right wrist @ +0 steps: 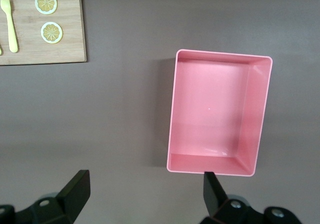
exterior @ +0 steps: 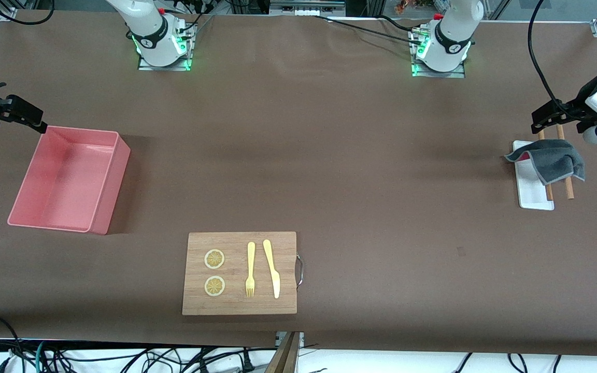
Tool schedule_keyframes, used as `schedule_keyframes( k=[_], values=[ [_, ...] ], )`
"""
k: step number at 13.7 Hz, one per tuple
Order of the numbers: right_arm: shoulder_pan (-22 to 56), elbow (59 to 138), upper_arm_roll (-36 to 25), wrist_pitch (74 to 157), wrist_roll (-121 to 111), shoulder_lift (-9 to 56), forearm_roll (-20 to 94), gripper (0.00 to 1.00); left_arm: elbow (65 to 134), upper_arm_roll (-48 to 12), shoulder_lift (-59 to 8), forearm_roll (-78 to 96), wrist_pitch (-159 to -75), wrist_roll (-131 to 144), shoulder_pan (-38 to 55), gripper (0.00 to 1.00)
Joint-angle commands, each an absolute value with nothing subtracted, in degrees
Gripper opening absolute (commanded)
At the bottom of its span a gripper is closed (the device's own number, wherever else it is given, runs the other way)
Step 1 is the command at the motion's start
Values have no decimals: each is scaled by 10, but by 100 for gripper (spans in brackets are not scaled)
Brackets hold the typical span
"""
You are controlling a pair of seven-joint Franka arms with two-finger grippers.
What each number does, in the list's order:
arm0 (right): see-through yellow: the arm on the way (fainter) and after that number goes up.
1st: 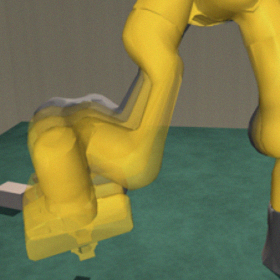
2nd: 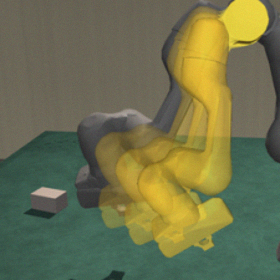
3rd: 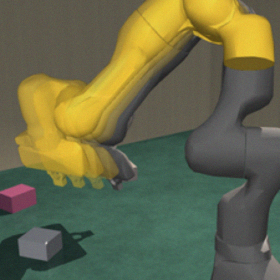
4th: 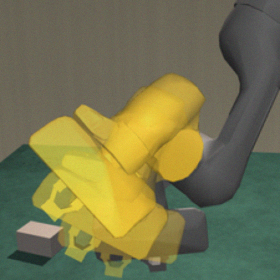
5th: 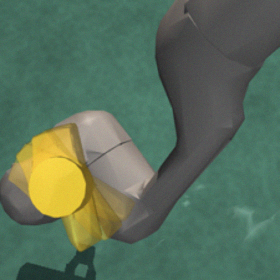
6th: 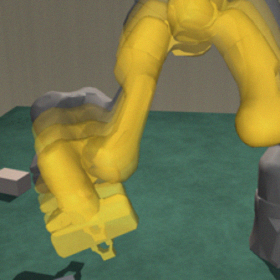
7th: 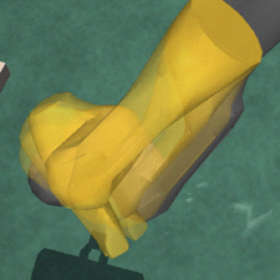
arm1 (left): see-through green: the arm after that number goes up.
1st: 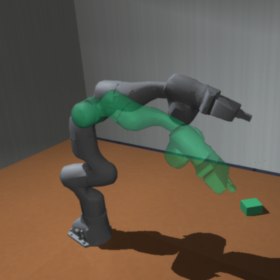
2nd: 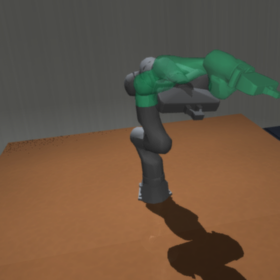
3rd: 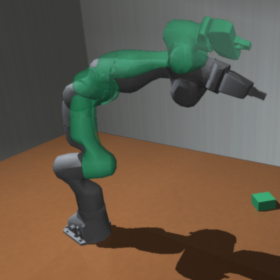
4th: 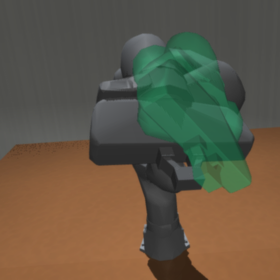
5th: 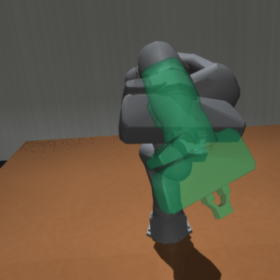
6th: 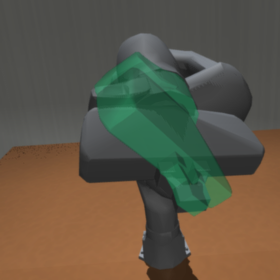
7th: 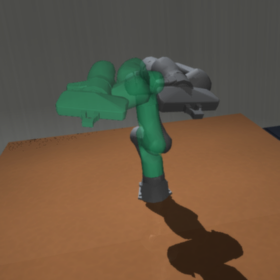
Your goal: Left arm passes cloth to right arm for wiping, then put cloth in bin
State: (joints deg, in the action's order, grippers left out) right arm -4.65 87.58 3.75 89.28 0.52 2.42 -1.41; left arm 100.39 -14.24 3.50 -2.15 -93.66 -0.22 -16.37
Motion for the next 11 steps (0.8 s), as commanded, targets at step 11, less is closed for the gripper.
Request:
schedule_keyframes(
  k=[11],
  values=[
    [-47, 860, 37, 882, 6, 31, 5, 100, 977, -138, 31, -12, -904, -4, -172, 100]
  ],
)
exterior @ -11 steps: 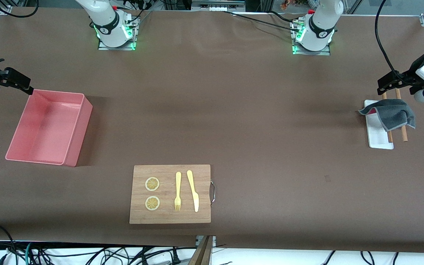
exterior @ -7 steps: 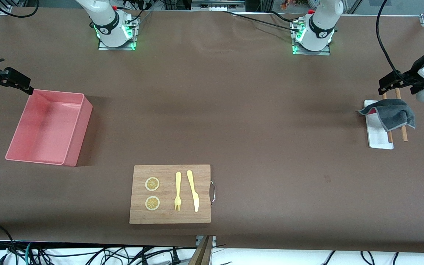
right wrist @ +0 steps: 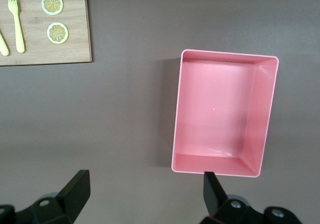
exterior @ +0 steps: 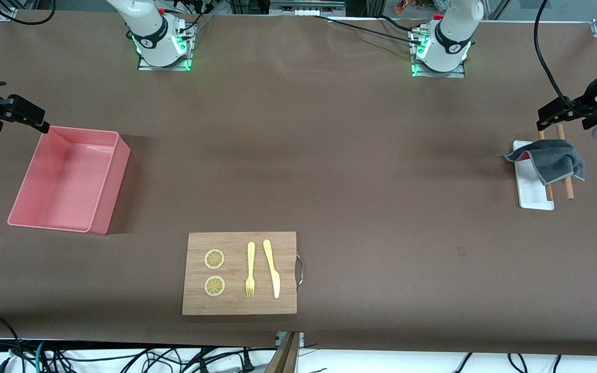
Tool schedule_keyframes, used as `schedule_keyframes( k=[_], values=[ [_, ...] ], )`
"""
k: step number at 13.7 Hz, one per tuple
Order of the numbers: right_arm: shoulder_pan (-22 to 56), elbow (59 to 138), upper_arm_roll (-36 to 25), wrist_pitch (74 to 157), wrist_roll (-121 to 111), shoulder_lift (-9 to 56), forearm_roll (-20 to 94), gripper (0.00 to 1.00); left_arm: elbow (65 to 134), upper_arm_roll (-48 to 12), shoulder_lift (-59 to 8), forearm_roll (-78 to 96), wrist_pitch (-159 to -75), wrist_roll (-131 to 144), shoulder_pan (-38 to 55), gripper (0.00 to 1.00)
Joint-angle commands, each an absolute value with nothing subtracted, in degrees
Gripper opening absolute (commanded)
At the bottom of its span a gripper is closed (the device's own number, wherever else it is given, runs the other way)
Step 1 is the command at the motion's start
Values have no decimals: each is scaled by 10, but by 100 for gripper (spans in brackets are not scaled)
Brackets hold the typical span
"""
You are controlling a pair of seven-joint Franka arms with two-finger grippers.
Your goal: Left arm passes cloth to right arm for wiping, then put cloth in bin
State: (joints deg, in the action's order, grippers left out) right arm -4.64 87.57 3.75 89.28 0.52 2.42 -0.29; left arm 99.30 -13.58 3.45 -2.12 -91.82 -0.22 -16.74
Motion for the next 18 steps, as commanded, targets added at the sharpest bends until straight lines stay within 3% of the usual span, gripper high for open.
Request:
schedule_keyframes(
  k=[1, 18],
  values=[
    [-47, 860, 37, 882, 6, 31, 5, 100, 978, -138, 32, -12, -904, -4, -172, 100],
    [-47, 860, 36, 890, 9, 40, 5, 100, 978, -142, 12, -14, -904, -4, -172, 100]
  ],
)
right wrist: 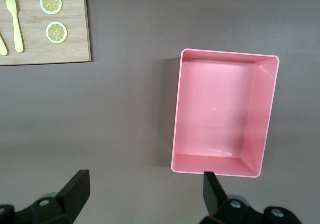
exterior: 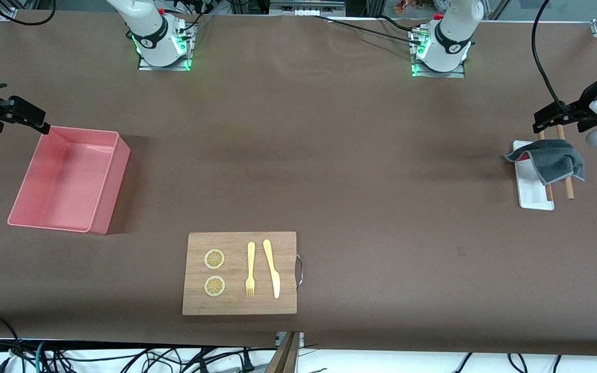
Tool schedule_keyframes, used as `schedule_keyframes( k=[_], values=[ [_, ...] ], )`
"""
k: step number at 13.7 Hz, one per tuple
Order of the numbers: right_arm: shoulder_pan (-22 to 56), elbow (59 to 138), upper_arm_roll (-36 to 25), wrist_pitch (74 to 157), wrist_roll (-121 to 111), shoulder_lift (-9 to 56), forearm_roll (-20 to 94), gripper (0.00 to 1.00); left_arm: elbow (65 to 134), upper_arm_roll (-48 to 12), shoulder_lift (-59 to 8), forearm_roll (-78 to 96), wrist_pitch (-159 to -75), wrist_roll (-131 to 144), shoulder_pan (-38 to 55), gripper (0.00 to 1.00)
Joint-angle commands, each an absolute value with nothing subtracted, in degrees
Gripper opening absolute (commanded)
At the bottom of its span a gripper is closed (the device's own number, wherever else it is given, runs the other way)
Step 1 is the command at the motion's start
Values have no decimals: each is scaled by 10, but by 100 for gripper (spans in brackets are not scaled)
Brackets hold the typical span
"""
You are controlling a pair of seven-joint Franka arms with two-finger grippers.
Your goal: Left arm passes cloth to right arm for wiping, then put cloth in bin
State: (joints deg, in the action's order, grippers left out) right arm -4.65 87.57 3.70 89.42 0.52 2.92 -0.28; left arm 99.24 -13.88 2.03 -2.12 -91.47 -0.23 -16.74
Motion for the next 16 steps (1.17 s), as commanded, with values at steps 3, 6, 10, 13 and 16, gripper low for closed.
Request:
schedule_keyframes(
  k=[3, 6, 10, 13, 16],
  values=[
    [-47, 859, 36, 890, 11, 40, 5, 100, 977, -142, 6, -14, -906, -4, -172, 100],
    [-47, 859, 37, 890, 11, 43, 5, 100, 977, -142, 7, -14, -905, -4, -172, 100],
    [-47, 859, 37, 889, 7, 43, 5, 100, 977, -142, 7, -14, -905, -4, -172, 100],
    [-48, 859, 36, 888, 4, 42, 6, 100, 978, -142, 7, -14, -905, -4, -172, 100],
    [-49, 860, 35, 889, 4, 42, 7, 100, 978, -142, 6, -14, -905, -4, -173, 100]
  ],
)
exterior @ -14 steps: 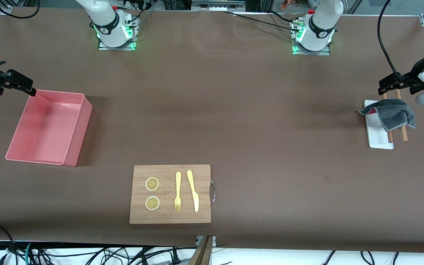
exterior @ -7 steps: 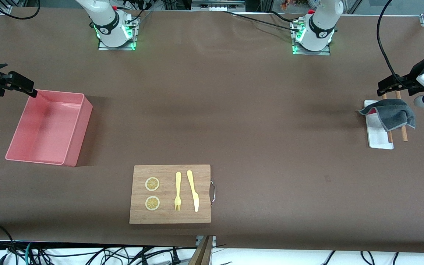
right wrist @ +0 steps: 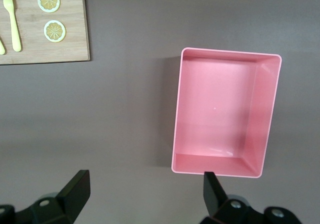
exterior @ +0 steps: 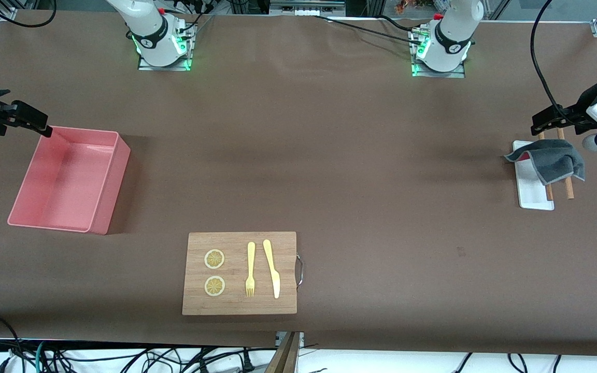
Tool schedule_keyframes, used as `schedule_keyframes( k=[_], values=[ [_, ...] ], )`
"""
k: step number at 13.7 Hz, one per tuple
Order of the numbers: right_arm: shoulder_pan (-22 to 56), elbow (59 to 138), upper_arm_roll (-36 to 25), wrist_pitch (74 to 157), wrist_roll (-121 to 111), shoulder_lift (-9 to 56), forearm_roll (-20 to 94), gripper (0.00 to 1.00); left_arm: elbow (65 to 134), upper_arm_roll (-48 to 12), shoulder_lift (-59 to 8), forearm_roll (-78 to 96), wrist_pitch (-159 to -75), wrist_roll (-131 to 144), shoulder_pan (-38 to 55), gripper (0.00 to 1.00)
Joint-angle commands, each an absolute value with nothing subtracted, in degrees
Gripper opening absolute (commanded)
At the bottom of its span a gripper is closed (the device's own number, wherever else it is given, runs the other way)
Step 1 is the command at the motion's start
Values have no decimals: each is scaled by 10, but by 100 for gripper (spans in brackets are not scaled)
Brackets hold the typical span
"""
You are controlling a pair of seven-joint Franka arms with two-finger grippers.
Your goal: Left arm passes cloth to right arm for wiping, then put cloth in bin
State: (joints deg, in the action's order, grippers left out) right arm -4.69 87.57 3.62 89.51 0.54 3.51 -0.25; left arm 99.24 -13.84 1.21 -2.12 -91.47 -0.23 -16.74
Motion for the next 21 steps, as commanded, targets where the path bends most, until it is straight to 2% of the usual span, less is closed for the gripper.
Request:
schedule_keyframes(
  k=[1, 21],
  values=[
    [-49, 859, 35, 889, 3, 42, 6, 100, 978, -142, 6, -14, -905, -4, -173, 100],
    [-47, 858, 38, 892, 2, 43, 9, 100, 976, -138, -3, -12, -908, -4, -175, 100]
  ],
)
